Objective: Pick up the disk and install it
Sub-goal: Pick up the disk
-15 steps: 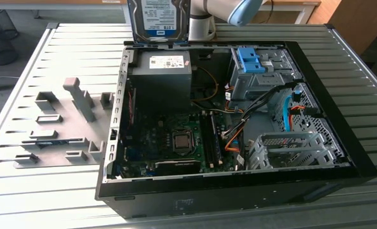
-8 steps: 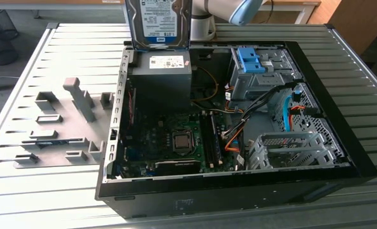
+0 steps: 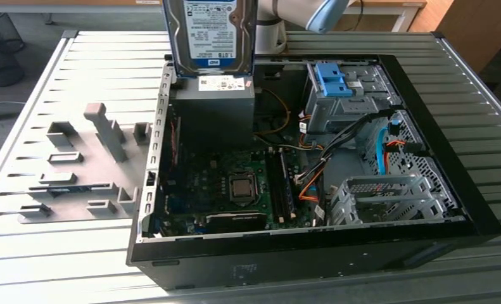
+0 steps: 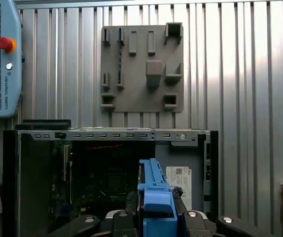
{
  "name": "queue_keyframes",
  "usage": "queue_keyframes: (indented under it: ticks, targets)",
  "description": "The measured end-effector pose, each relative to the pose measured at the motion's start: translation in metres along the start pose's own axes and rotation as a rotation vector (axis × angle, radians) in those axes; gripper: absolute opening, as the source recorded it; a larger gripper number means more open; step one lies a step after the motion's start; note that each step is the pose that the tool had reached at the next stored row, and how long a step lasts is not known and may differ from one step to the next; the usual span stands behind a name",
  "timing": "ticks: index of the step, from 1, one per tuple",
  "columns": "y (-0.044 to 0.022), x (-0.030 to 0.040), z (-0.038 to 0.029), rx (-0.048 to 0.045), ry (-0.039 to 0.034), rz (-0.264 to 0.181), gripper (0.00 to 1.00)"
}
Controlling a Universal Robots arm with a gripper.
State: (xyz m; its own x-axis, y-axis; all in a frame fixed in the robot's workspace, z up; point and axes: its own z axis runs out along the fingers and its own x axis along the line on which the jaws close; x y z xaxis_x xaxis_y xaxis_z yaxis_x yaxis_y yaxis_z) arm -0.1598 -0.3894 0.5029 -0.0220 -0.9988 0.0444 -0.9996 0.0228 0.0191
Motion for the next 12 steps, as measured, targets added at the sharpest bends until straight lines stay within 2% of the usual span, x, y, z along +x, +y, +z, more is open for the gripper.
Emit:
queue_keyframes:
  ticks: [6,8,10,12]
  targets:
    - [-0.0003,0.0134,0.0006,0.0004,0.015,0.0,0.36]
    - [-0.0006,0.0158,0.0009,0.0006,0.019,0.0,0.36]
    - [-0.0028,0.0162,0.001,0.0006,0.0204,0.0,0.36]
    - [-0.0088,0.0161,0.001,0.0006,0.0204,0.0,0.36]
